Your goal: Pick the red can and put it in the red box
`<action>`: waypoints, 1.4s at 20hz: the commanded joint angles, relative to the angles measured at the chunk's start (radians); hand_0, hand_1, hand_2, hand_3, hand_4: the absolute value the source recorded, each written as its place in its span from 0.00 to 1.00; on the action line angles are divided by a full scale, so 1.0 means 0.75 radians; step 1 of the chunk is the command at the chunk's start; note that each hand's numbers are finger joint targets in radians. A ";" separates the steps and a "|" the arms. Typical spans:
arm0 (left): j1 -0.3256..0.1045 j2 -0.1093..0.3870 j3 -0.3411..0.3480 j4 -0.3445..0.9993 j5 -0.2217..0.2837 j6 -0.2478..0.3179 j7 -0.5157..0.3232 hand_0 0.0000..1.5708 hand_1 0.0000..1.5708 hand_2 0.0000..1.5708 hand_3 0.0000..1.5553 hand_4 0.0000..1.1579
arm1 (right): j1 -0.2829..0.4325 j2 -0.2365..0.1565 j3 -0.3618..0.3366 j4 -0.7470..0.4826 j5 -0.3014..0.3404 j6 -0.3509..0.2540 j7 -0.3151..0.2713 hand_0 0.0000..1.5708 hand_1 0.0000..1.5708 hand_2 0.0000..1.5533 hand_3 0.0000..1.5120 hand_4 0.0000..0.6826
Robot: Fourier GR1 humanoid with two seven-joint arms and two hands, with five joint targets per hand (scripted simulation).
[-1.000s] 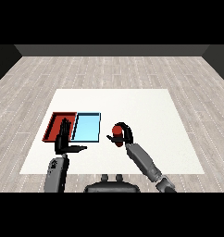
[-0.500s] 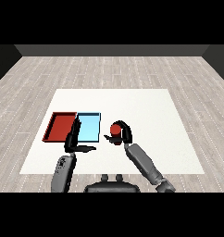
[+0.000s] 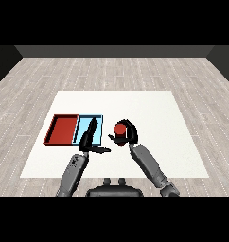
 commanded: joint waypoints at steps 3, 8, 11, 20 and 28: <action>-0.138 -0.002 -0.102 0.016 0.042 0.122 0.111 0.00 0.00 0.00 0.00 0.00 | -0.070 0.003 -0.119 0.058 0.031 0.094 0.022 0.91 0.91 0.93 0.94 0.97; 0.005 -0.002 -0.274 0.036 0.047 0.179 -0.061 0.00 0.00 0.00 0.00 0.00 | 0.040 0.000 -0.088 -0.099 0.089 0.136 0.045 0.90 0.90 0.90 0.92 0.94; -0.104 0.015 -0.134 0.056 0.062 0.064 0.046 0.00 0.00 0.00 0.00 0.00 | 0.012 -0.012 -0.130 -0.168 0.099 0.169 0.110 0.88 0.88 0.90 0.92 0.92; -0.195 -0.002 -0.230 0.162 0.084 0.193 0.072 0.00 0.00 0.00 0.00 0.00 | -0.049 0.025 0.025 -0.152 0.078 0.058 0.121 0.90 0.90 0.92 0.93 0.90; -0.275 -0.002 -0.203 0.260 0.079 0.164 0.050 0.00 0.00 0.00 0.00 0.00 | -0.136 0.025 0.116 -0.085 0.009 -0.012 0.076 0.92 0.92 0.92 0.92 0.90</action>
